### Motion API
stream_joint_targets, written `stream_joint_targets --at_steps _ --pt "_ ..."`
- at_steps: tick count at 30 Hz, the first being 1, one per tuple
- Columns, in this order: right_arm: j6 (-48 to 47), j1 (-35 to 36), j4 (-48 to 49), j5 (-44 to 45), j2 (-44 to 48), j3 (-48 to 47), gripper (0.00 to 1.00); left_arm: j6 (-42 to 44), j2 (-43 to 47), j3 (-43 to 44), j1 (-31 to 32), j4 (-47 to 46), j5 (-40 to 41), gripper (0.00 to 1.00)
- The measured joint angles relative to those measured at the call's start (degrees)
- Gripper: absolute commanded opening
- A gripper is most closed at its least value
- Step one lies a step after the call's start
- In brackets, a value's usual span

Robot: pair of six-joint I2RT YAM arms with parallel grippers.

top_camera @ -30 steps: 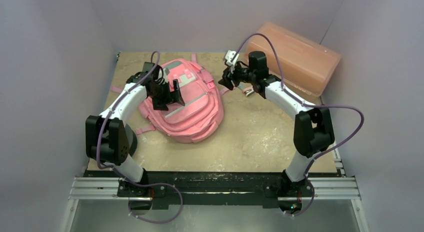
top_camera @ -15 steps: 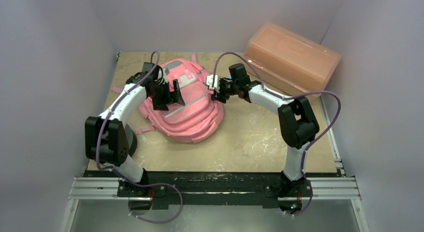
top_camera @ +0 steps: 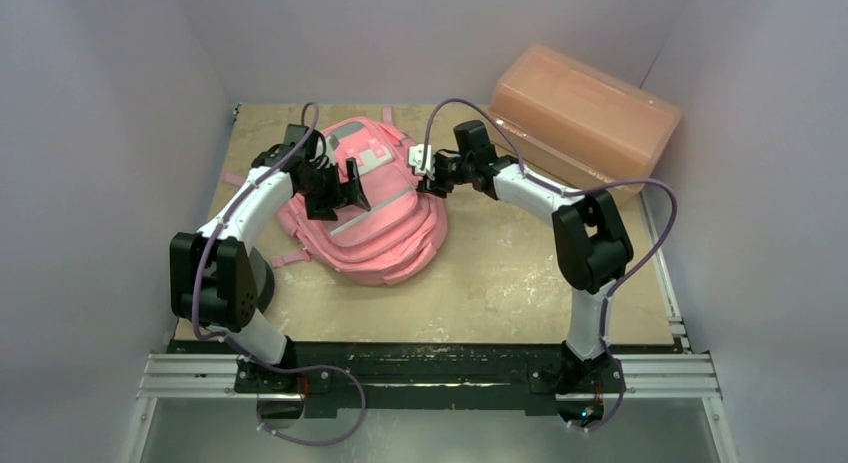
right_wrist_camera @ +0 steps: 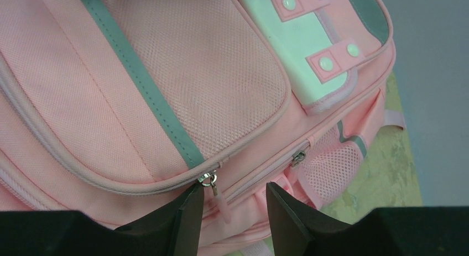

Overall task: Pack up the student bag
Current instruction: Unzip the student bag at the center of the board.

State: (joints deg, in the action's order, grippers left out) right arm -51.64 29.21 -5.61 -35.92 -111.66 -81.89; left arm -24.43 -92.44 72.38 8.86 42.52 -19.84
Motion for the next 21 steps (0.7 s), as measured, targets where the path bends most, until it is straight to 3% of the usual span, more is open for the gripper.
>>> stream_joint_targets --at_steps 6,11,21 --pt "-1.44 0.00 -3.43 -1.46 -1.75 -1.36 0.26 -0.02 0.00 -0.02 -0.11 -0.02 -0.24 0.90" --pt "-1.92 0.02 -4.70 -2.45 -2.08 -1.33 0.01 -0.02 0.00 -0.02 -0.11 -0.04 -0.52 0.89" --pt "10.34 0.44 1.57 1.73 1.68 5.11 0.00 -0.50 3.30 -3.58 -0.11 -3.58 -0.57 0.81"
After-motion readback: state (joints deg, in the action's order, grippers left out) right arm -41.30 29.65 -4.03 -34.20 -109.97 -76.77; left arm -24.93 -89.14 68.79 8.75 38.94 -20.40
